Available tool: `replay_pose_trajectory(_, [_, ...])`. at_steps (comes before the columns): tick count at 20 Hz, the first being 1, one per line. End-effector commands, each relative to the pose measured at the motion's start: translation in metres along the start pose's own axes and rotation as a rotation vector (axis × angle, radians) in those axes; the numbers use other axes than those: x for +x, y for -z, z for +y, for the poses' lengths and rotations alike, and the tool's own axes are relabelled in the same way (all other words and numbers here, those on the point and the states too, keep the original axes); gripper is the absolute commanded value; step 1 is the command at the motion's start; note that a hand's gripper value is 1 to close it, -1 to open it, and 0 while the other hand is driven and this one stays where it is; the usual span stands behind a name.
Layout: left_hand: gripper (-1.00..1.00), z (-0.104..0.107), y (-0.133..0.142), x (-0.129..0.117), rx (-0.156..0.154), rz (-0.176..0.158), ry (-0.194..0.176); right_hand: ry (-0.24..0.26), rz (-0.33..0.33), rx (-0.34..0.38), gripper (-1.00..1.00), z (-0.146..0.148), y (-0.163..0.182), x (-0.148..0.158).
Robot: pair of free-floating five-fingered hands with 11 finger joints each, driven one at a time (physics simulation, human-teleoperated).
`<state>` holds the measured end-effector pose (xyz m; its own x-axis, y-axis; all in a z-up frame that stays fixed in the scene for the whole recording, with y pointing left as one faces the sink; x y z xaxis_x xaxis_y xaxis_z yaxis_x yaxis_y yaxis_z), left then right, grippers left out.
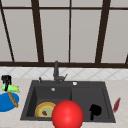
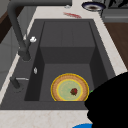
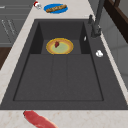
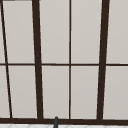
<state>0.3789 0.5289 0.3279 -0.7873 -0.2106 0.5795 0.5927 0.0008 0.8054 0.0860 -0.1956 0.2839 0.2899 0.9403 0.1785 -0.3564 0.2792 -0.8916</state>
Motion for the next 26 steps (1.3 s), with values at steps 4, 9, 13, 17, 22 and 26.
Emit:
replay_pose_trajectory(4, [1.0, -0.006, 0.05, 0.019, -0.007, 0.005, 0.043, 0.0, 0.0, 0.0, 0.0, 0.0, 0.0, 0.0])
replay_pose_trajectory(9, [1.0, -0.012, 0.088, 0.032, -0.003, 0.012, 0.058, 0.0, 0.0, 0.0, 0.0, 0.0, 0.0, 0.0])
replay_pose_trajectory(13, [1.0, -0.02, 0.118, 0.043, -0.006, 0.013, 0.065, 0.0, 0.0, 0.0, 0.0, 0.0, 0.0, 0.0])
replay_pose_trajectory(17, [1.0, -0.035, 0.149, 0.05, -0.016, 0.015, 0.063, 0.0, 0.0, 0.0, 0.0, 0.0, 0.0, 0.0])
replay_pose_trajectory(22, [1.0, -0.05, 0.189, 0.055, -0.016, 0.01, 0.069, 0.0, 0.0, 0.0, 0.0, 0.0, 0.0, 0.0])
replay_pose_trajectory(26, [1.0, -0.054, 0.222, 0.046, -0.009, 0.018, 0.055, 0.0, 0.0, 0.0, 0.0, 0.0, 0.0, 0.0])
